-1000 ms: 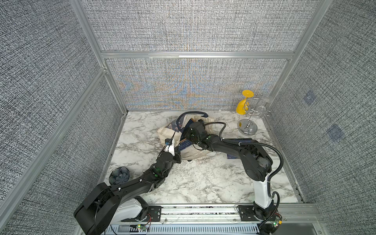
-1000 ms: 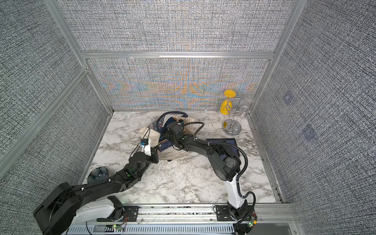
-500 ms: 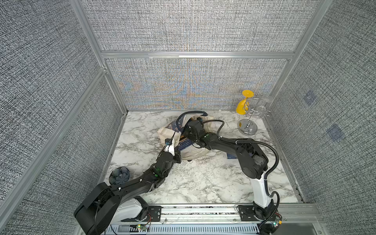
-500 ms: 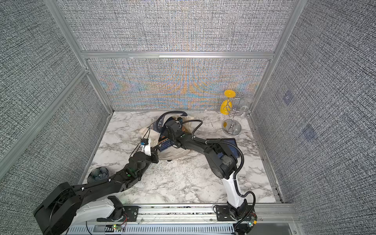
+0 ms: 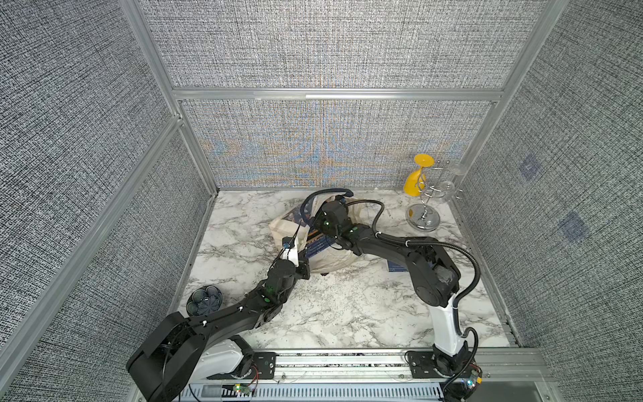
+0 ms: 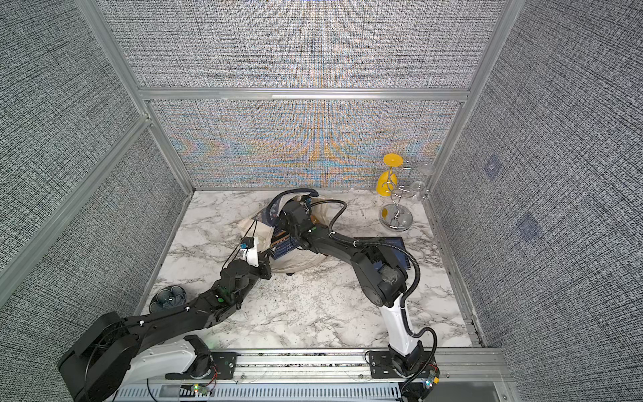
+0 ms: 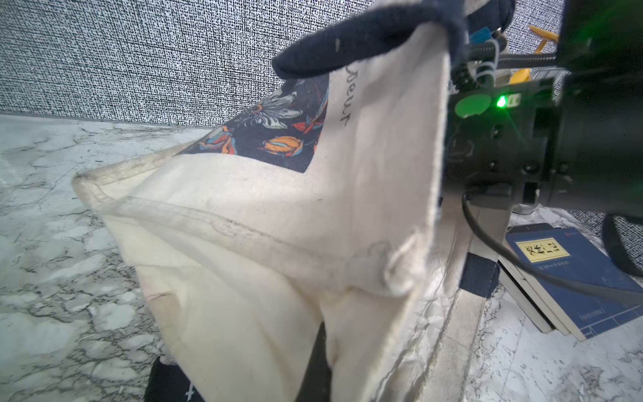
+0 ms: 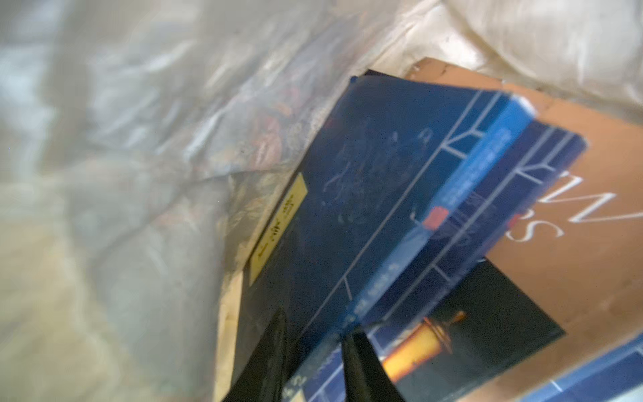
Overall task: Take out the books from the canvas bag
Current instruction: Pick up the book from the canvas bag.
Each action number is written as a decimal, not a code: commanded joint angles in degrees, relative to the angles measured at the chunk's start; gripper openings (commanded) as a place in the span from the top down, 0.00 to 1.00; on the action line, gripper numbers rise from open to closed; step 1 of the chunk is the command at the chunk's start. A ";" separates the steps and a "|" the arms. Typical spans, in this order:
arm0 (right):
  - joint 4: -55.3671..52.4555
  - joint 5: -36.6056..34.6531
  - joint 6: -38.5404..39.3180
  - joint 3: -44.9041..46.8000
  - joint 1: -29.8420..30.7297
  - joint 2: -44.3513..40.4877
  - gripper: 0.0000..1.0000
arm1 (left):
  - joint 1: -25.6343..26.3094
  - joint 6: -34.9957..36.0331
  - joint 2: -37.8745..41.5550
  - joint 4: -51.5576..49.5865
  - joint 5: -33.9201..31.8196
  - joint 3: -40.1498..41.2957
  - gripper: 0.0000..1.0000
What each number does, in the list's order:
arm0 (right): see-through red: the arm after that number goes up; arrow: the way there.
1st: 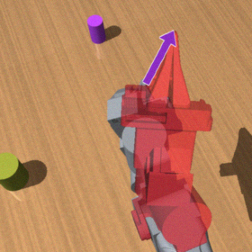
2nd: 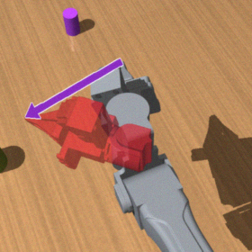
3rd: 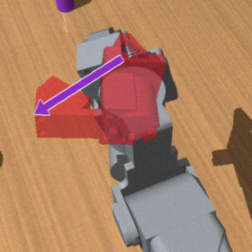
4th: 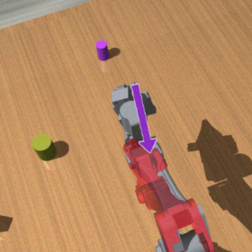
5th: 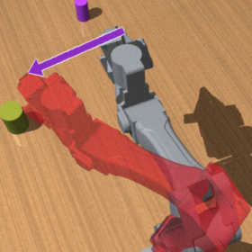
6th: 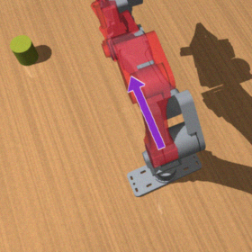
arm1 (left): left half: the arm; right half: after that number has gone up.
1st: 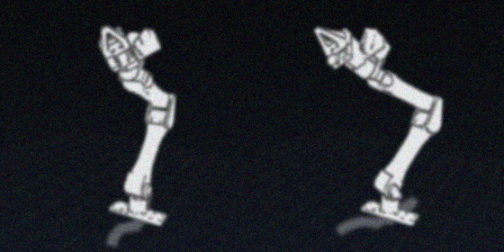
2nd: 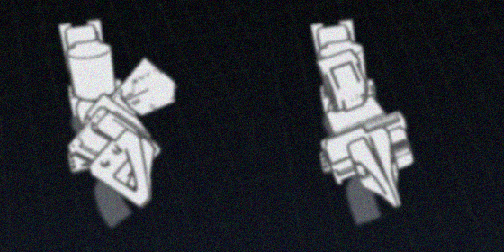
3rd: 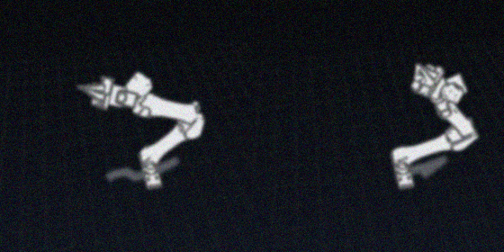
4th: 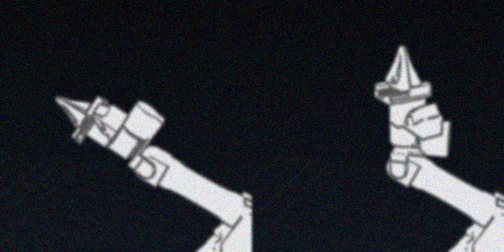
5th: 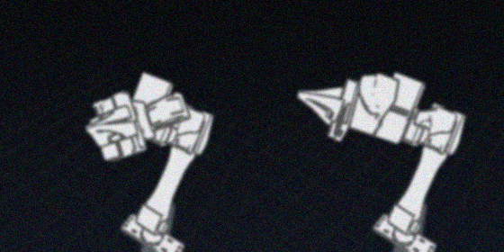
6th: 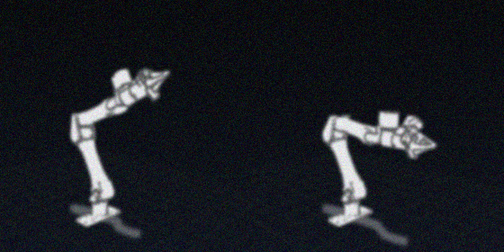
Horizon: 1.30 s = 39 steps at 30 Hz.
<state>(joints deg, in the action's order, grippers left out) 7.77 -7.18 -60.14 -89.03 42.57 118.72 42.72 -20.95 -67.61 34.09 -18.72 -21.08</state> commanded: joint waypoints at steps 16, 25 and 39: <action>3.80 -0.91 -2.42 -5.22 -0.15 6.77 0.74 | 0.08 0.74 0.11 2.30 1.42 -0.39 1.00; 5.93 0.12 -2.31 -1.61 0.72 3.42 0.98 | 0.08 0.52 0.54 2.37 0.41 -0.10 1.00; 10.31 3.57 1.56 14.35 1.47 -10.86 1.00 | 0.08 -0.36 0.11 2.21 -1.19 -0.15 1.00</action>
<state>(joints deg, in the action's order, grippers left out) 15.20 -4.21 -61.01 -76.25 43.94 109.93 42.72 -21.08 -67.48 34.09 -19.18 -21.10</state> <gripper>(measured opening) 0.098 0.052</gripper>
